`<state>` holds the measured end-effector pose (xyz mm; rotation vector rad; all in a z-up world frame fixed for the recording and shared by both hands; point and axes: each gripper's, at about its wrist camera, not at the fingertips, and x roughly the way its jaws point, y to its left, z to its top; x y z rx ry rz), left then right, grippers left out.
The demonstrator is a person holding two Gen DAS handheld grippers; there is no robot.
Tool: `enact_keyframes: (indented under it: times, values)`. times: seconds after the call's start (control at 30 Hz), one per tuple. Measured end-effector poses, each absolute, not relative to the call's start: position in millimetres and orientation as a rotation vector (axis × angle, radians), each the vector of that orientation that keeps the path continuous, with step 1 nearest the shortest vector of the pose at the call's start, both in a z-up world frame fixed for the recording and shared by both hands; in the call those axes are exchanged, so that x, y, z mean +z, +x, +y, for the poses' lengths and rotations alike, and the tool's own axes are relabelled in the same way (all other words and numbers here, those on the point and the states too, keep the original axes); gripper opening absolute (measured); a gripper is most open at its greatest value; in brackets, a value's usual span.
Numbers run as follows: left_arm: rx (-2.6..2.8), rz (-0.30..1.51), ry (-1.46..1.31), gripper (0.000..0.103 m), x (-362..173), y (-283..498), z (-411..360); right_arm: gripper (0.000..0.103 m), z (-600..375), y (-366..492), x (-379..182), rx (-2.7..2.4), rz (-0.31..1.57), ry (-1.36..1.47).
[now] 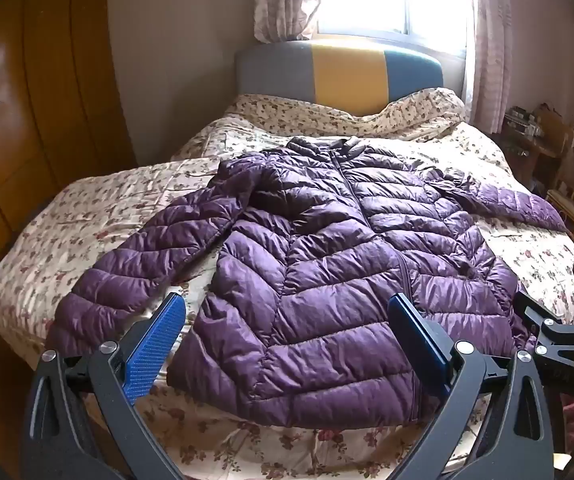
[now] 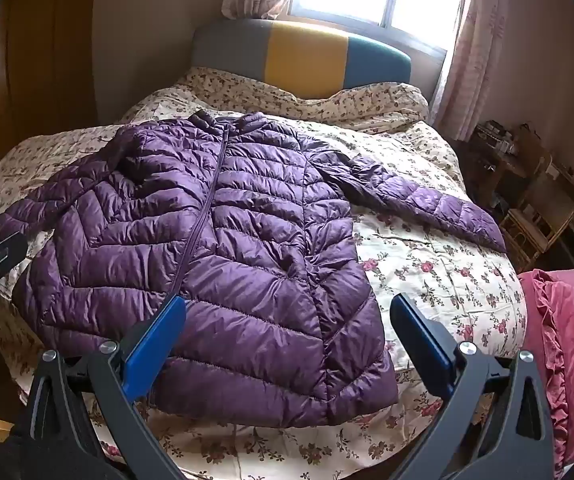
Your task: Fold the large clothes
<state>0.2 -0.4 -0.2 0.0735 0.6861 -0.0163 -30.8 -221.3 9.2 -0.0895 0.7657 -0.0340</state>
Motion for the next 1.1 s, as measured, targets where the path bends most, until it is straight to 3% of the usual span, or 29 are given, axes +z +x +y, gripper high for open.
enact_keyframes:
  times: [1.1]
  values:
    - [-0.013,0.696,0.062,0.1,-7.9,-5.8,5.2,0.101,-220.1,-29.0,1.7,-0.035,0.782,-0.098]
